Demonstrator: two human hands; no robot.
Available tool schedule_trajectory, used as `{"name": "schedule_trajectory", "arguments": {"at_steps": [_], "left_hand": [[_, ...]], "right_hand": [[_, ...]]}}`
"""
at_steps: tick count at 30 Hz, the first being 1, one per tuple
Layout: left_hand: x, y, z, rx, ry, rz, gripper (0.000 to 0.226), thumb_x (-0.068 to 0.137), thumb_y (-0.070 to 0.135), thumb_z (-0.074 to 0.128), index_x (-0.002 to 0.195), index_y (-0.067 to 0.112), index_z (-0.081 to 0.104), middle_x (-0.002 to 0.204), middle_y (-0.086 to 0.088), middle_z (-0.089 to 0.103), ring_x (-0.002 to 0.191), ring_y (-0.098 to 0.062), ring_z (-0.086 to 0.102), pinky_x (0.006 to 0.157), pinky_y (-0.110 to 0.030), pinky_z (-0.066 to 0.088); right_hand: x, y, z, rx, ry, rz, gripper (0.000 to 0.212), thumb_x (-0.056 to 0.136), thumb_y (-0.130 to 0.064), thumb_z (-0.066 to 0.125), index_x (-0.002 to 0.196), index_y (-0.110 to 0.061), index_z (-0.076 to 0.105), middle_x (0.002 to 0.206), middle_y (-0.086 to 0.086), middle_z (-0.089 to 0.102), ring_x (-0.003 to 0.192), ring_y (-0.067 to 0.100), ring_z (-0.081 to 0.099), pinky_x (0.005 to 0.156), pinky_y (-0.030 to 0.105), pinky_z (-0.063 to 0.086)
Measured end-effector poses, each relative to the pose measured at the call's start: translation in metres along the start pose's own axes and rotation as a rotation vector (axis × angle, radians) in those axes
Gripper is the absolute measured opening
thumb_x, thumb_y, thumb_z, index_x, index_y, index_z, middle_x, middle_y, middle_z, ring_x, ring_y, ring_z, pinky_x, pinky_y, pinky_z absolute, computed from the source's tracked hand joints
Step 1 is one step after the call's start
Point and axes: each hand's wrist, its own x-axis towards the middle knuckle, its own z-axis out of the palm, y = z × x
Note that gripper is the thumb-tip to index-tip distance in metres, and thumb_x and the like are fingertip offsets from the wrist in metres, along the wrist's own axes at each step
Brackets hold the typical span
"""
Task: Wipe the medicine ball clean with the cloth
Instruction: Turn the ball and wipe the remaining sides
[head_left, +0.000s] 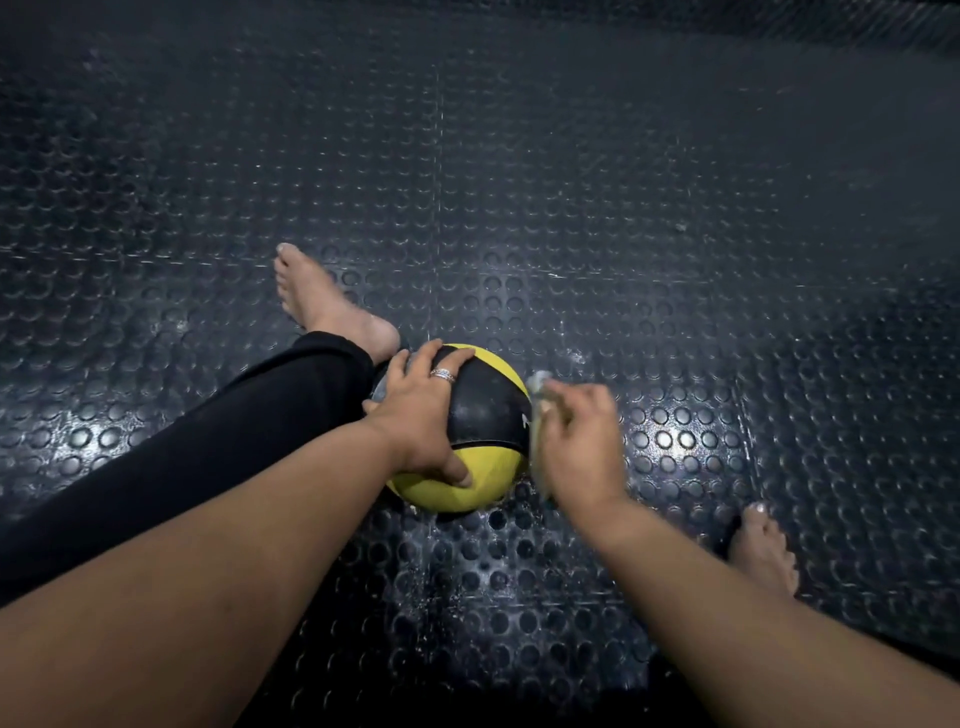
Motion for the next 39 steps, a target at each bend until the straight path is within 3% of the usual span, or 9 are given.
{"name": "schedule_trajectory", "arguments": {"at_steps": [4, 10, 15, 17, 20, 24, 27, 33, 39], "left_hand": [[-0.001, -0.004, 0.002, -0.027, 0.018, -0.001, 0.140, 0.048, 0.039, 0.095, 0.151, 0.043, 0.000, 0.158, 0.016, -0.011, 0.147, -0.021, -0.013, 0.106, -0.067, 0.031], [-0.004, 0.000, 0.012, -0.063, 0.047, -0.035, 0.140, 0.049, 0.042, 0.094, 0.151, 0.043, -0.002, 0.158, 0.014, -0.014, 0.147, -0.021, -0.015, 0.108, -0.066, 0.026], [0.004, -0.014, 0.003, -0.153, 0.043, -0.025, 0.145, 0.044, 0.037, 0.096, 0.152, 0.042, 0.000, 0.157, 0.014, -0.009, 0.147, -0.020, -0.012, 0.115, -0.059, 0.023], [0.003, -0.014, 0.003, -0.163, 0.046, -0.020, 0.144, 0.044, 0.036, 0.097, 0.151, 0.043, 0.001, 0.157, 0.015, -0.009, 0.147, -0.020, -0.011, 0.116, -0.058, 0.022], [0.002, -0.008, 0.008, -0.149, 0.060, -0.026, 0.143, 0.044, 0.036, 0.096, 0.152, 0.042, 0.002, 0.158, 0.013, -0.009, 0.147, -0.022, -0.012, 0.115, -0.058, 0.022], [0.002, -0.002, 0.009, -0.131, 0.070, -0.037, 0.142, 0.044, 0.038, 0.096, 0.151, 0.043, 0.002, 0.157, 0.015, -0.009, 0.147, -0.021, -0.011, 0.111, -0.061, 0.029], [0.000, 0.003, 0.009, -0.110, 0.078, -0.053, 0.142, 0.045, 0.040, 0.096, 0.151, 0.044, 0.001, 0.157, 0.015, -0.010, 0.147, -0.020, -0.010, 0.108, -0.063, 0.031], [0.003, -0.012, 0.009, -0.151, 0.085, -0.029, 0.144, 0.041, 0.039, 0.097, 0.151, 0.041, 0.003, 0.156, 0.015, -0.008, 0.146, -0.020, -0.009, 0.115, -0.057, 0.025], [-0.003, -0.022, 0.005, -0.190, 0.090, 0.008, 0.141, 0.044, 0.034, 0.097, 0.152, 0.040, 0.006, 0.157, 0.012, -0.006, 0.147, -0.021, -0.008, 0.119, -0.051, 0.019]], "right_hand": [[-0.022, -0.022, 0.026, 0.058, -0.025, -0.135, 0.032, 0.095, -0.019, 0.051, 0.125, -0.015, 0.060, 0.103, -0.005, 0.043, 0.098, 0.010, 0.049, 0.092, 0.015, 0.037], [0.042, -0.026, 0.037, 0.033, 0.010, 0.190, 0.026, 0.093, -0.019, 0.051, 0.113, -0.013, 0.066, 0.115, 0.010, 0.058, 0.100, 0.026, 0.059, 0.092, 0.027, 0.042], [0.006, -0.023, 0.037, -0.093, 0.001, -0.280, 0.027, 0.091, -0.017, 0.053, 0.113, -0.010, 0.067, 0.100, 0.007, 0.053, 0.093, 0.023, 0.052, 0.085, 0.026, 0.042], [-0.007, -0.007, 0.034, -0.082, -0.009, -0.346, 0.031, 0.090, -0.020, 0.051, 0.116, -0.009, 0.065, 0.098, 0.004, 0.053, 0.090, 0.020, 0.051, 0.083, 0.024, 0.042], [-0.006, 0.008, 0.033, -0.058, 0.027, -0.285, 0.040, 0.092, -0.031, 0.042, 0.117, -0.008, 0.063, 0.098, 0.000, 0.053, 0.092, 0.019, 0.053, 0.085, 0.029, 0.046], [-0.003, 0.001, 0.032, 0.035, 0.048, -0.018, 0.028, 0.096, -0.020, 0.047, 0.117, -0.008, 0.062, 0.105, 0.000, 0.051, 0.094, 0.011, 0.047, 0.088, 0.024, 0.040], [0.009, 0.002, 0.025, -0.023, 0.010, 0.188, 0.029, 0.097, -0.021, 0.045, 0.117, -0.007, 0.061, 0.118, 0.010, 0.053, 0.103, 0.022, 0.052, 0.083, 0.023, 0.035], [-0.001, -0.016, 0.020, 0.025, -0.076, -0.126, 0.026, 0.094, -0.013, 0.051, 0.115, -0.007, 0.064, 0.100, -0.002, 0.048, 0.093, 0.010, 0.048, 0.086, 0.013, 0.035], [0.019, -0.009, 0.020, -0.005, -0.080, 0.173, 0.025, 0.095, -0.017, 0.051, 0.114, -0.011, 0.066, 0.107, 0.003, 0.056, 0.096, 0.018, 0.055, 0.083, 0.017, 0.037]]}}
